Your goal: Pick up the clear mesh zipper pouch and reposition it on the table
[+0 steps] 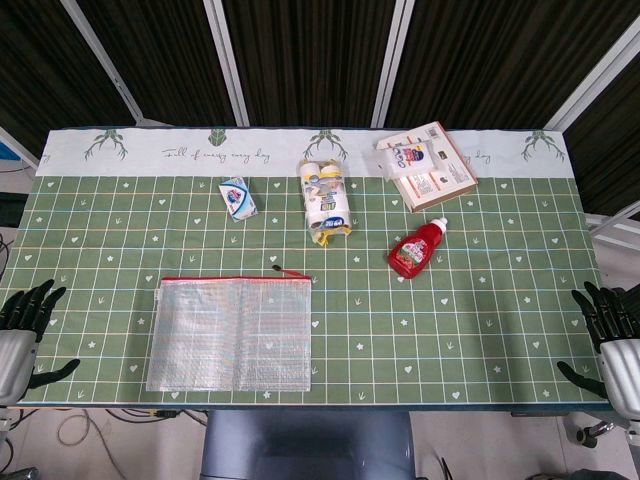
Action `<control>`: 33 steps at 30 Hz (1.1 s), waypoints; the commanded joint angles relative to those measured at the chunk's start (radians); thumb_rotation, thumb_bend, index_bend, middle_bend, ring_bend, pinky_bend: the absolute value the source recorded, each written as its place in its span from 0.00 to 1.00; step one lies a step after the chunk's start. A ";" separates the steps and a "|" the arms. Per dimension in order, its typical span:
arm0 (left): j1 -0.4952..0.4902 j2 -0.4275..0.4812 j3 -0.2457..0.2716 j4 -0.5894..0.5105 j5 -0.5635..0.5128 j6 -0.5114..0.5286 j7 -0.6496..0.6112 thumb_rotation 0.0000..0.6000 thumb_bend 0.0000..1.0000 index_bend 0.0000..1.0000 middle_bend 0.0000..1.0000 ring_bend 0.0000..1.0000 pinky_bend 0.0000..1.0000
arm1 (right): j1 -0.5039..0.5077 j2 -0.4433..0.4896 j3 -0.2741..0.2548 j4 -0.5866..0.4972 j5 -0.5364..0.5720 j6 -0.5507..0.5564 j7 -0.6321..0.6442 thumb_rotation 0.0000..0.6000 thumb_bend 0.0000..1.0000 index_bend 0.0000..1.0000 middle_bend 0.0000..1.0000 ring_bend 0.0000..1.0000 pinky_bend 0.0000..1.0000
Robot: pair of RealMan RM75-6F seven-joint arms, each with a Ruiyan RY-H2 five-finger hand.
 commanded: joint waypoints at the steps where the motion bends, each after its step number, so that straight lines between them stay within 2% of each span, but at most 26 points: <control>1: 0.000 0.000 0.000 0.000 0.000 0.000 0.000 1.00 0.01 0.00 0.00 0.00 0.00 | 0.000 0.000 -0.001 0.000 -0.001 0.000 0.000 1.00 0.09 0.00 0.00 0.00 0.22; 11: -0.004 0.004 -0.001 -0.013 -0.010 -0.013 0.003 1.00 0.01 0.00 0.00 0.00 0.00 | -0.001 -0.001 0.002 -0.002 0.004 0.002 0.003 1.00 0.10 0.00 0.00 0.00 0.22; 16: -0.030 0.024 -0.017 -0.067 -0.023 -0.043 0.046 1.00 0.02 0.01 0.00 0.00 0.00 | 0.000 -0.005 0.006 0.000 0.015 -0.004 0.005 1.00 0.10 0.00 0.00 0.00 0.22; 23: -0.143 0.030 -0.117 -0.206 -0.106 -0.141 0.198 1.00 0.06 0.08 0.00 0.00 0.00 | 0.002 -0.007 0.013 -0.007 0.032 -0.011 0.010 1.00 0.10 0.00 0.00 0.00 0.22; 27: -0.238 0.009 -0.191 -0.274 -0.236 -0.233 0.314 1.00 0.09 0.13 0.00 0.00 0.00 | 0.000 -0.007 0.015 -0.012 0.040 -0.015 0.011 1.00 0.10 0.00 0.00 0.00 0.22; 33: -0.400 -0.096 -0.279 -0.254 -0.461 -0.333 0.505 1.00 0.13 0.22 0.01 0.00 0.00 | 0.001 -0.009 0.018 -0.013 0.044 -0.016 0.008 1.00 0.10 0.00 0.00 0.00 0.22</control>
